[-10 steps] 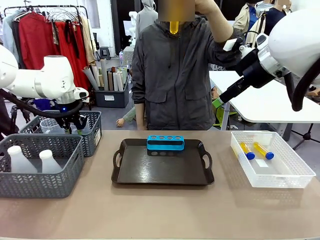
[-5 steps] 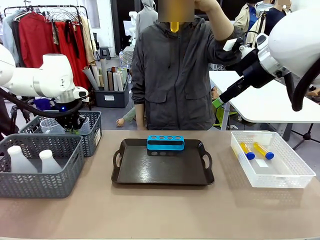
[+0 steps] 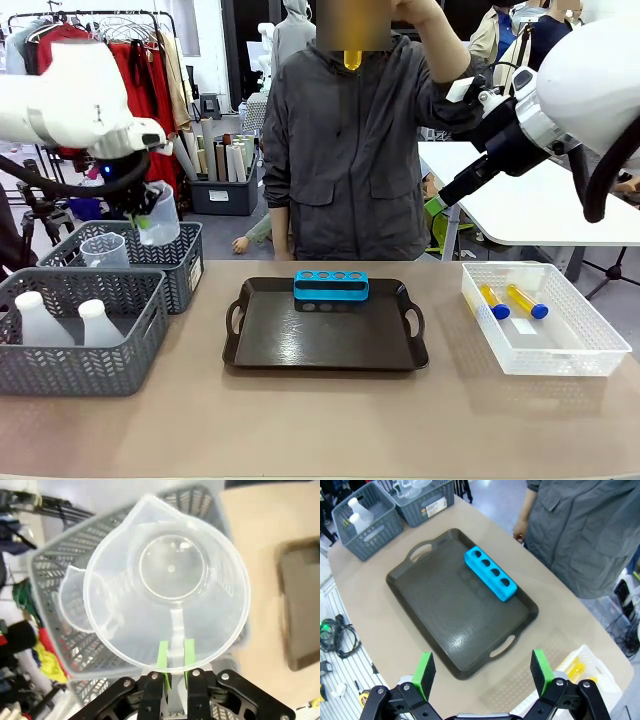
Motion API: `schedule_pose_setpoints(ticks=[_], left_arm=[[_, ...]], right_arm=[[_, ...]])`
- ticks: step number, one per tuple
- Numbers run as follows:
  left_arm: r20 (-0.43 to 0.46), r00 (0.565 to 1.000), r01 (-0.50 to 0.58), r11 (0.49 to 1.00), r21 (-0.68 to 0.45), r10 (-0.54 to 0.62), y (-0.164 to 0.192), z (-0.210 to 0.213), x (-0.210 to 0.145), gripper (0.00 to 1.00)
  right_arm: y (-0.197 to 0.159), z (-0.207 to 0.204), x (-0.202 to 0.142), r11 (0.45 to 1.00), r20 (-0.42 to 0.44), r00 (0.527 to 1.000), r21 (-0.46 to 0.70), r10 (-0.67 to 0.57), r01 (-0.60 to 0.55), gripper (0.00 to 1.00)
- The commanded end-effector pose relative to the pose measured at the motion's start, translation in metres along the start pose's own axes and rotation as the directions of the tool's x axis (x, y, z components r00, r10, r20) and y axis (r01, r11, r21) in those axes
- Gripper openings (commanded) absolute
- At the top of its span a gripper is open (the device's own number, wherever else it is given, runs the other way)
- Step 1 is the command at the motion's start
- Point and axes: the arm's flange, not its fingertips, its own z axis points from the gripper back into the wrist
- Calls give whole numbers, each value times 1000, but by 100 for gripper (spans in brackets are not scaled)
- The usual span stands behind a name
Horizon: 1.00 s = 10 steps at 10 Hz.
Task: Prepare the laboratory tools.
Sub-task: Pick up one Large Measuring Cup and place it on the Handle tray.
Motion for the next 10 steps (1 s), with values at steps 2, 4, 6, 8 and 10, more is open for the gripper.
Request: schedule_pose_setpoints(ticks=[2, 4, 6, 8, 10], left_arm=[[115, 973, 202, 979, 0, -201, -38, 53, -30, 0], [159, 927, 343, 939, -2, -339, -73, 73, -38, 0], [189, 863, 479, 878, -13, -468, -105, 78, -37, 0], [189, 814, 565, 824, -43, -549, -130, 76, -35, 0], [217, 842, 527, 838, -141, -493, -132, 71, -37, 0]], right_arm=[[-1, -1, 0, 1000, 11, 1000, 14, -2, 2, 100], [-1, -1, 0, 1000, 11, 1000, 14, -2, 2, 100], [-1, -1, 0, 1000, 11, 1000, 14, -2, 2, 100], [-1, -1, 0, 1000, 11, 1000, 14, -2, 2, 100], [-1, -1, 0, 1000, 11, 1000, 14, -2, 2, 100]])
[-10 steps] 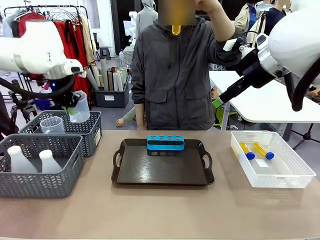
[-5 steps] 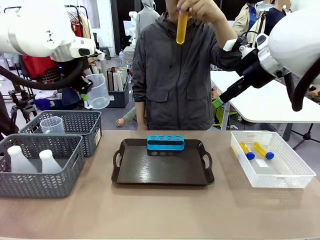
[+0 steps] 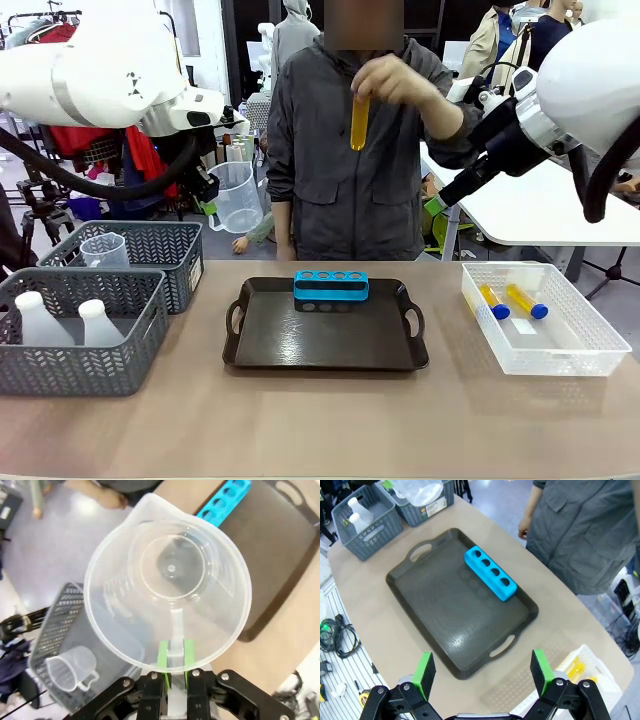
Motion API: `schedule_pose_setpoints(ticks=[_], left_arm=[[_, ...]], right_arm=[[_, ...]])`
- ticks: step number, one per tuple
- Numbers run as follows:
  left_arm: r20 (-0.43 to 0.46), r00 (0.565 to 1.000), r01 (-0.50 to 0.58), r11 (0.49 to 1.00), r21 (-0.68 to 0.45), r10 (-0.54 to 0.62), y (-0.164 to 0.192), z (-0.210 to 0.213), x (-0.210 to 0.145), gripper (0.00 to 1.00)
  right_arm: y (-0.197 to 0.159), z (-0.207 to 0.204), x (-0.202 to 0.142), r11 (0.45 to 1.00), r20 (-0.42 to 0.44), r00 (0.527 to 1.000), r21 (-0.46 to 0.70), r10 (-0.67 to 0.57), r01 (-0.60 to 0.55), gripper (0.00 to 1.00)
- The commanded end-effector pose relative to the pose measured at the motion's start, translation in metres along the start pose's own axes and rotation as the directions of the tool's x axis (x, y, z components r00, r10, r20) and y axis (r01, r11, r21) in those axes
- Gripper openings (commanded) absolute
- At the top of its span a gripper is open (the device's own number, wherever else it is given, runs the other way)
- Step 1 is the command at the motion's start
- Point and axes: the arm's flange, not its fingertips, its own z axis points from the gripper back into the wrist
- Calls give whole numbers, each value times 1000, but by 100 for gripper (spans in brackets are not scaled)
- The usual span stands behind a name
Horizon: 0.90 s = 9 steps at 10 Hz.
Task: Prepare the laboratory tools.
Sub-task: Pick up one Large Measuring Cup and place it on the Handle tray.
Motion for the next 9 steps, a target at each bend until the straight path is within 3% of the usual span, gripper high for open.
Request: schedule_pose_setpoints(ticks=[1, 4, 7, 9], left_arm=[[-16, 1000, 12, 999, 39, -11, 1, 3, 0, 0], [-5, 1000, 6, 1000, 4, -6, 0, -1, 0, 0], [-8, 985, 174, 984, -39, -175, -37, -34, 29, 0], [-27, 972, 231, 971, -68, -233, -53, -44, 39, 0]], right_arm=[[0, -1, 0, 1000, 12, 1000, 14, -2, 2, 100], [0, -1, 0, 1000, 12, 1000, 14, -2, 2, 100], [0, -1, 0, 1000, 12, 1000, 14, -2, 2, 100], [0, -1, 0, 1000, 12, 1000, 14, -2, 2, 100]])
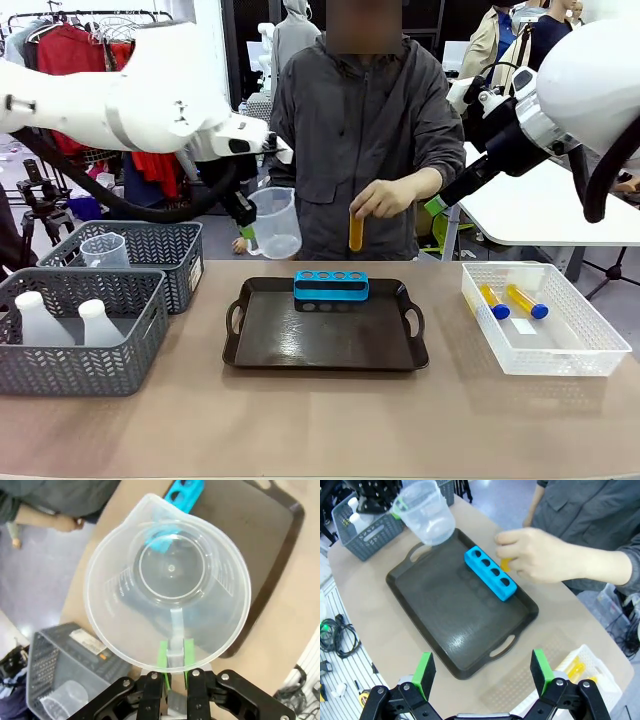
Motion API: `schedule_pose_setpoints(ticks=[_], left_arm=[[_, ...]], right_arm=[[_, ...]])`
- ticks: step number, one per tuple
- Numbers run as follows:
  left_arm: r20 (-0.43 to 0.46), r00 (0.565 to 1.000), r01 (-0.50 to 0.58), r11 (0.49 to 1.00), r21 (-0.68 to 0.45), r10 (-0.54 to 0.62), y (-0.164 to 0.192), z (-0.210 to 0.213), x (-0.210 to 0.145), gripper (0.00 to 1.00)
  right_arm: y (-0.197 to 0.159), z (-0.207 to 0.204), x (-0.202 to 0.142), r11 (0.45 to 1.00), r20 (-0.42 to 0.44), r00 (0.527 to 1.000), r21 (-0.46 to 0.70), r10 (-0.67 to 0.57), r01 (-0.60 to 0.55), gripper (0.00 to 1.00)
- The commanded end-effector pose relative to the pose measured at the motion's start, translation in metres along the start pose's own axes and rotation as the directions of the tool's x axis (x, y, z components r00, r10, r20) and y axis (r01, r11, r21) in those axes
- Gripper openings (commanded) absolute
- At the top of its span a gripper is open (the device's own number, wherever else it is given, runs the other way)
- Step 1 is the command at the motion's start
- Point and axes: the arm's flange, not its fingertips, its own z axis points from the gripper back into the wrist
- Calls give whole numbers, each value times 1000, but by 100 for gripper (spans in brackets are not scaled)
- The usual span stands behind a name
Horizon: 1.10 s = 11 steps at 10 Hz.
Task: Prepare the laboratory tools.
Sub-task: Pick up one Large Measuring Cup and place it on the Handle tray.
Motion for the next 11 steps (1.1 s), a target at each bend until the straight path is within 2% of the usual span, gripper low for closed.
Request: schedule_pose_setpoints(ticks=[1, 8, 11], left_arm=[[-2, 999, 45, 999, -3, -45, 9, 4, 0, 0], [12, 999, -40, 999, 27, 40, 22, 27, -15, 0], [15, 1000, -13, 1000, 26, 13, 21, 19, -8, 0]], right_arm=[[-1, -1, 0, 1000, 13, 1000, 14, -2, 2, 100], [-1, -1, 0, 1000, 13, 1000, 14, -2, 2, 100], [-1, -1, 0, 1000, 13, 1000, 14, -2, 2, 100]])
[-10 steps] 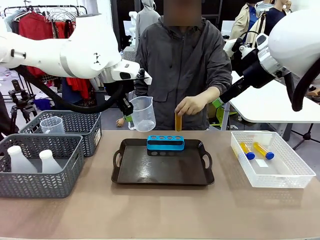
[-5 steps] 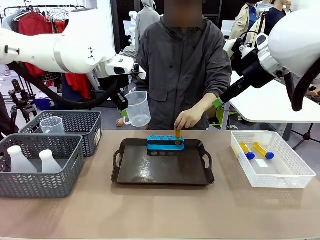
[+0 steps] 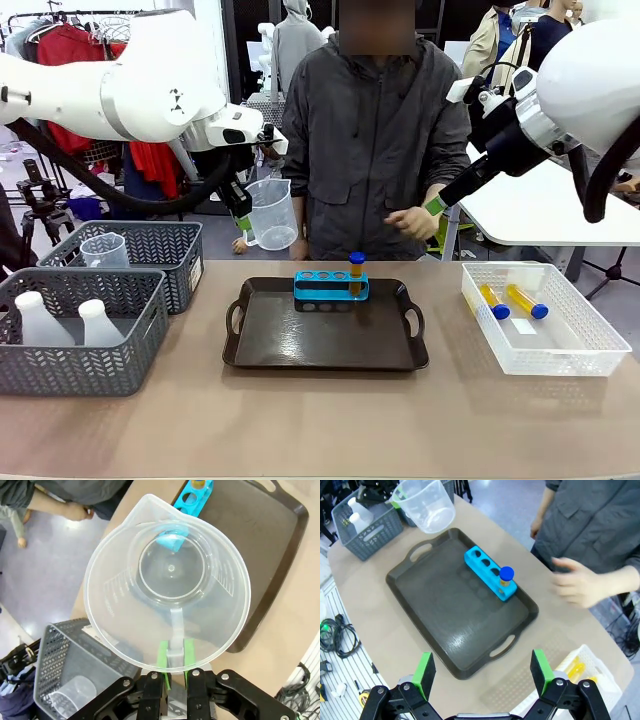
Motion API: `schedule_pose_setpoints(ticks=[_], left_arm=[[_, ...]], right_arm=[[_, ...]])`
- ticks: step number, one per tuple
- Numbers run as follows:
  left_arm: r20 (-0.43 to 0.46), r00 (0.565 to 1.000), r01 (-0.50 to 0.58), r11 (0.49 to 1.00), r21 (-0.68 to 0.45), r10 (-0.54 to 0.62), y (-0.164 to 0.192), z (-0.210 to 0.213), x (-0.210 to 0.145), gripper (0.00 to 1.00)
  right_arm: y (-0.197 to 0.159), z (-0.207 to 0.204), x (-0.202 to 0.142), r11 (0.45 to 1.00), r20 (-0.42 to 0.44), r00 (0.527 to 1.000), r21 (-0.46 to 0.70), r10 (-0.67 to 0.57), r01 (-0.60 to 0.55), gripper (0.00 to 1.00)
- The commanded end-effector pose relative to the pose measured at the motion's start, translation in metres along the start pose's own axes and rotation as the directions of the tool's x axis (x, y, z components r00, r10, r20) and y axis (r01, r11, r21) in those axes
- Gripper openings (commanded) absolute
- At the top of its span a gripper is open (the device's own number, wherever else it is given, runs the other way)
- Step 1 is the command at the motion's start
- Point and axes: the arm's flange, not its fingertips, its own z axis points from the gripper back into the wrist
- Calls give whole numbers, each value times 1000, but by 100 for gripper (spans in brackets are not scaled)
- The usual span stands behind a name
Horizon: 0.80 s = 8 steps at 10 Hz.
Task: Prepare the laboratory tools.
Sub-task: Pick up one Large Measuring Cup and place it on the Handle tray.
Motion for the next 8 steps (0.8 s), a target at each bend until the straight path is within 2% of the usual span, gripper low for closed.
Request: schedule_pose_setpoints(ticks=[1, 3, 4, 5, 6, 8], left_arm=[[5, 1000, 1, 1000, 4, -1, 2, 1, 0, 0], [-2, 1000, 1, 1000, -2, -1, 0, -2, 0, 0], [-48, 995, 87, 996, -7, -88, -11, 5, 16, 0], [-98, 987, 127, 992, 3, -126, -23, 4, 34, 0], [-130, 967, 218, 976, -14, -218, -35, 1, 51, 0], [-137, 929, 344, 939, -24, -344, -59, -6, 82, 0]], right_arm=[[-1, -1, 0, 1000, 13, 1000, 14, -2, 2, 100], [-1, -1, 0, 1000, 13, 1000, 14, -2, 2, 100], [-1, -1, 0, 1000, 13, 1000, 14, -2, 2, 100], [-1, -1, 0, 1000, 13, 1000, 14, -2, 2, 100], [-1, -1, 0, 1000, 13, 1000, 14, -2, 2, 100], [-1, -1, 0, 1000, 13, 1000, 14, -2, 2, 100]])
